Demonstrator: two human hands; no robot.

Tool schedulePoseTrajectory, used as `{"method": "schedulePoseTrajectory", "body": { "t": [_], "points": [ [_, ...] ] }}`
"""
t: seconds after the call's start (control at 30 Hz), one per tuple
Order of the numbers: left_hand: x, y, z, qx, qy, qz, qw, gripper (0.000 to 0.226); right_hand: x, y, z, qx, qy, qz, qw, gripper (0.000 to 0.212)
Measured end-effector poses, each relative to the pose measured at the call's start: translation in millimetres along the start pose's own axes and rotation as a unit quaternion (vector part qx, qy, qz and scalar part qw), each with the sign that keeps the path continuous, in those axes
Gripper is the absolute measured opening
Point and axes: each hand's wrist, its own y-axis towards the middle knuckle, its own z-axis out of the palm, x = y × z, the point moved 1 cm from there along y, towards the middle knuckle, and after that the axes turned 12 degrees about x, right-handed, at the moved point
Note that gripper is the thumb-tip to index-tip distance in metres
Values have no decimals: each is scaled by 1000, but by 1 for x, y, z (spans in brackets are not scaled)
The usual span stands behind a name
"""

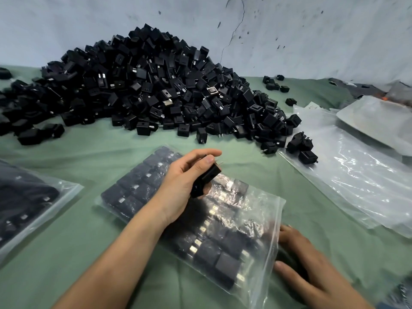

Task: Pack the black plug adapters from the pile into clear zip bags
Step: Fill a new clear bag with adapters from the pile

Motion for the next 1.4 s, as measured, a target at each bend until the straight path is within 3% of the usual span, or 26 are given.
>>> {"method": "schedulePoseTrajectory", "body": {
  "t": [0.17, 0.4, 0.5, 0.57, 0.63, 0.7, 0.8, 0.9, 1.03, 1.27, 1.4],
  "points": [
    [0, 0, 0, 0, 1, -1, 1000, 33, 4, 6, -2, -5, -17, -11, 1000, 56],
    [3, 1, -2, 2, 11, -11, 1000, 27, 1, 13, -2, -5, -18, -29, 999, 49],
    [4, 1, -3, 11, 17, -13, 1000, 36, -7, 5, -11, -138, 11, -33, 990, 20],
    [5, 1, -3, 9, 33, -15, 999, 37, -11, 2, -24, -237, 31, 0, 971, 28],
    [6, 2, -2, -5, 63, -16, 998, 33, 0, 7, -37, -273, 22, -16, 962, 19],
    [7, 3, -2, -21, 81, -14, 996, 28, 21, 20, -41, -232, -1, -54, 971, 17],
    [7, 3, -1, -28, 78, -9, 997, 23, 44, 49, -38, -110, -73, -79, 988, 24],
    [5, 2, 2, 0, 91, -4, 996, 32, 52, 70, -36, -52, -84, -78, 992, 29],
    [3, 1, 3, 33, 89, 2, 995, 28, 53, 78, -36, -57, -25, -97, 993, 29],
    [1, 0, 6, 58, 121, -20, 991, 41, 52, 75, -37, -43, 57, -88, 994, 29],
    [1, -1, 8, 38, 115, -1, 993, 36, 31, 50, -40, -122, 106, -66, 985, 26]
  ]
}}
